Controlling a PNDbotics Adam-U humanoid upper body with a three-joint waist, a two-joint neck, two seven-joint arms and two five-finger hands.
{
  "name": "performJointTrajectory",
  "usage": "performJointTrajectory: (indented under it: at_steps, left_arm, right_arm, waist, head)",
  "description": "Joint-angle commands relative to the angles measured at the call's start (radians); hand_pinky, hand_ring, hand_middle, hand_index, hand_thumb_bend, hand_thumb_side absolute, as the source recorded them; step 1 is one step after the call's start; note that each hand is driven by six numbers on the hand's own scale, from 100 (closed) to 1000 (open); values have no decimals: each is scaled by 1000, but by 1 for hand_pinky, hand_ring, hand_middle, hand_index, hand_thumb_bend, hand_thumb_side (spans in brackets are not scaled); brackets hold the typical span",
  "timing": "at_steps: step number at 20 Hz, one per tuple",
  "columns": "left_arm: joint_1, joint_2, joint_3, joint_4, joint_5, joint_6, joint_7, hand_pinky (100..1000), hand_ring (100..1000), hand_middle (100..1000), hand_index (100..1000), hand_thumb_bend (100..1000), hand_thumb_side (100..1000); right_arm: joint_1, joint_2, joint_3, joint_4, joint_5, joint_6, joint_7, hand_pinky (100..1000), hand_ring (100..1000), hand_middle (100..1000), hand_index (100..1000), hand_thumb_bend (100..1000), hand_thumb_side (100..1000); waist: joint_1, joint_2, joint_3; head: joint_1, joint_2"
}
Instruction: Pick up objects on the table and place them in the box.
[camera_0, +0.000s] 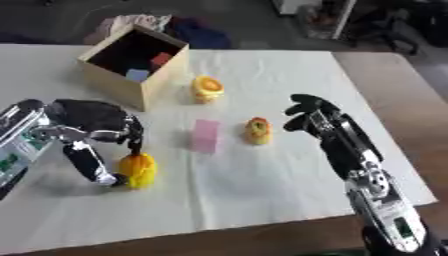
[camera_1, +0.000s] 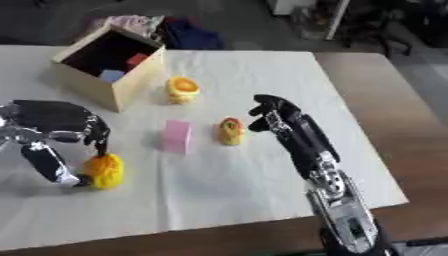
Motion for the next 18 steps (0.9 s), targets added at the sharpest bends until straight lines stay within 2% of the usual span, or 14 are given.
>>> performJointTrajectory:
  at_steps: [1, 5, 7, 10, 12, 14, 18]
  left_arm:
    - [-15, 9, 22, -13, 6, -155, -118, 679, 475, 483, 523, 351, 323]
    - [-17, 8, 19, -11, 1, -154, -97, 671, 462, 469, 507, 345, 323]
    - [-17, 9, 17, -9, -5, -156, -103, 684, 484, 493, 535, 374, 336]
    - [-14, 12, 9, 3, -13, -172, -168, 765, 632, 678, 765, 458, 349]
    - [-13, 16, 12, 6, 0, -186, -235, 799, 700, 754, 844, 474, 442]
    - [-17, 21, 20, -2, 15, -191, -273, 820, 739, 795, 896, 508, 461]
    - [-18, 14, 17, -7, 4, -192, -284, 833, 760, 825, 924, 537, 411]
  right_arm:
    - [-11, -13, -10, -12, 2, 0, 0, 679, 587, 633, 812, 100, 716]
    - [-11, -13, -10, -12, 2, 0, 0, 679, 586, 632, 812, 100, 716]
    - [-11, -13, -10, -12, 2, 0, 0, 679, 586, 632, 812, 100, 717]
    - [-12, -14, -10, -12, 2, 0, 1, 679, 586, 632, 812, 100, 717]
    - [-12, -14, -10, -12, 2, 0, 1, 679, 587, 632, 812, 100, 718]
    - [-12, -15, -10, -12, 3, 0, 1, 679, 587, 632, 812, 100, 719]
    - [-13, -13, -8, -12, 2, 0, 4, 679, 587, 633, 812, 100, 719]
  waist:
    - [5, 1, 1]
    - [5, 1, 1]
    - [5, 1, 1]
    - [6, 0, 1]
    - [6, 0, 2]
    - [6, -1, 3]
    - [6, -1, 4]
  head:
    - [-2, -13]
    - [-2, -14]
    - [-2, -14]
    - [-3, -14]
    - [-4, -14]
    - [-4, -13]
    - [-6, -13]
